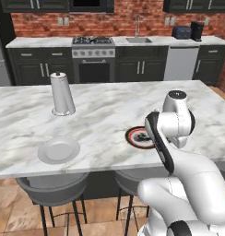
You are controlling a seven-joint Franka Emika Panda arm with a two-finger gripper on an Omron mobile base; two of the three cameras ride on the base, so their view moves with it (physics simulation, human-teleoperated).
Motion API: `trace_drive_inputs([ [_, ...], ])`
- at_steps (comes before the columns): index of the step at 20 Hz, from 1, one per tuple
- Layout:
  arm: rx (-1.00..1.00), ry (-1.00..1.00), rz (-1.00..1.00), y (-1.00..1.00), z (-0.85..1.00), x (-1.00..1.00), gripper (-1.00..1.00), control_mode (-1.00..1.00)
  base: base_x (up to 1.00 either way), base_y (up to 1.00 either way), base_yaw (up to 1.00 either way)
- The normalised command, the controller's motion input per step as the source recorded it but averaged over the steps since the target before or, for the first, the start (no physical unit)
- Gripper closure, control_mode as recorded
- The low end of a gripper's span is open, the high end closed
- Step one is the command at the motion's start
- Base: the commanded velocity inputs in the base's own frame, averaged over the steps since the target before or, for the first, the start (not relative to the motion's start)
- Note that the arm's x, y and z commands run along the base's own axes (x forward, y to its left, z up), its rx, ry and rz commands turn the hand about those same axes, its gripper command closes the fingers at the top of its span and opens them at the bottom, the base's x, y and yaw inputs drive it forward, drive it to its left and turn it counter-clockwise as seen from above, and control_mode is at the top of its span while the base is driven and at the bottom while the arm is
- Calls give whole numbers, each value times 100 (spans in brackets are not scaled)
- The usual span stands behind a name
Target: Take the chicken drumsticks from the pan and place one on each plate on the dining counter.
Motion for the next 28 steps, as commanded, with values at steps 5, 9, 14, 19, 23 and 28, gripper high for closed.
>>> trace_drive_inputs([
  [5,0,0,0,0,0,0,100,100,33,24,-22],
  [9,0,-5,-16,20,0,28,100,-100,7,7,-5],
  [14,0,-2,-15,16,0,43,100,-100,0,0,0],
  [19,0,0,-2,32,0,65,100,-100,0,0,0],
  [23,0,2,-1,20,-5,67,100,-100,0,0,0],
  [28,0,5,0,5,-21,72,100,-100,0,0,0],
])
